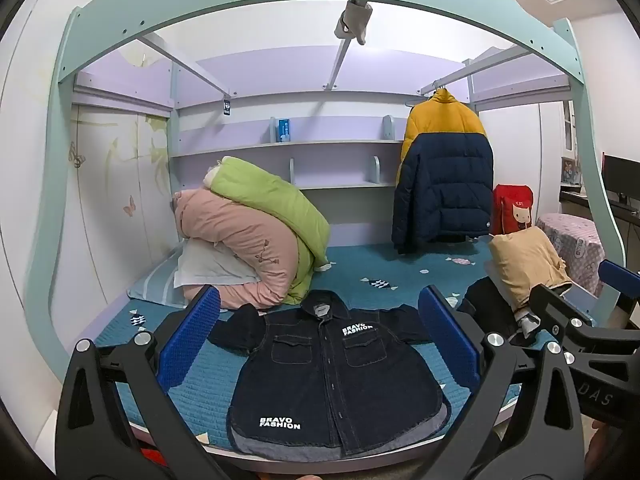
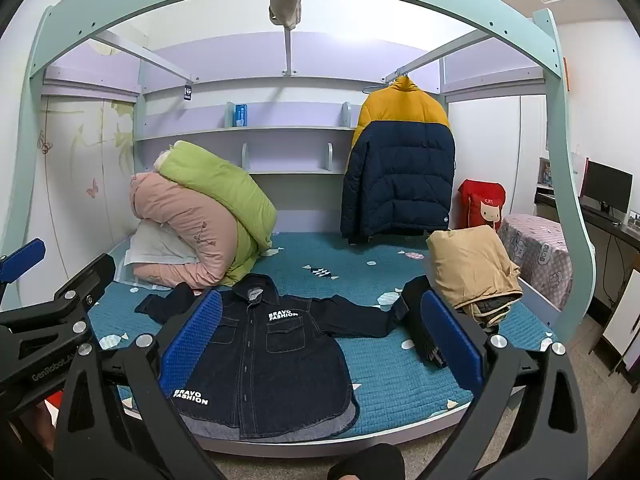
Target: Fold large clothes
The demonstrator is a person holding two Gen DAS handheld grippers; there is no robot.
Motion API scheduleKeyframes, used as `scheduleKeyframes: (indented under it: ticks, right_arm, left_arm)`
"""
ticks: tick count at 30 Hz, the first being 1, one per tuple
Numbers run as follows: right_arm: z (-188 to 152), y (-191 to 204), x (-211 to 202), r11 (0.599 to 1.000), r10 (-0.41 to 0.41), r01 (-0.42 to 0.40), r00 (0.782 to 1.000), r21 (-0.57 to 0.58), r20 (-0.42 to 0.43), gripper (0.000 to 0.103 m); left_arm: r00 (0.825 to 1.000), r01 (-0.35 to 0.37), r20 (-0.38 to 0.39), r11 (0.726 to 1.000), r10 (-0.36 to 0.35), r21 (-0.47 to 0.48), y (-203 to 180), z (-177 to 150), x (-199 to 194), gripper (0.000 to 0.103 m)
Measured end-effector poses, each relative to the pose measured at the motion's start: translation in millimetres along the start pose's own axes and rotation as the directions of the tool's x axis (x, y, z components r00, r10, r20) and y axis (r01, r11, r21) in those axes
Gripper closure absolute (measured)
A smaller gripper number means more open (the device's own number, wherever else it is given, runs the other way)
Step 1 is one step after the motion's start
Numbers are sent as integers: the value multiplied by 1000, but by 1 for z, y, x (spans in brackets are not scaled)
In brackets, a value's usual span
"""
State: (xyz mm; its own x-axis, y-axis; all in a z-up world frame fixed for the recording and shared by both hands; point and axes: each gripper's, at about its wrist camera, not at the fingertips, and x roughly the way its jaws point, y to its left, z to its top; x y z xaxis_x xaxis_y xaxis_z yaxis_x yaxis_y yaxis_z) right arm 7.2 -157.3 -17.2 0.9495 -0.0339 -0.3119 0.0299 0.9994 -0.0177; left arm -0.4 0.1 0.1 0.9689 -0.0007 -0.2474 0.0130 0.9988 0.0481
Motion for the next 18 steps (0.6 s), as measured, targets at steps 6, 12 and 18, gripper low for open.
scheduleKeyframes:
  ticks: [6, 12, 18]
  right_arm:
    - [0, 0, 0, 1000, 1, -1, 1000, 0, 2, 7]
    - [-1, 1, 0, 1000, 2, -2, 1000, 2, 0, 7]
    - [0, 2, 0, 1000, 1, -1, 1000, 1, 3, 7]
  left_arm:
    - [1000, -1, -2, 1000, 1, 2, 0, 0, 0, 4]
    - [1000, -1, -4, 1000, 1, 2, -1, 0, 2, 4]
    - [1000, -3, 0, 1000, 3, 1, -1, 0, 0, 4]
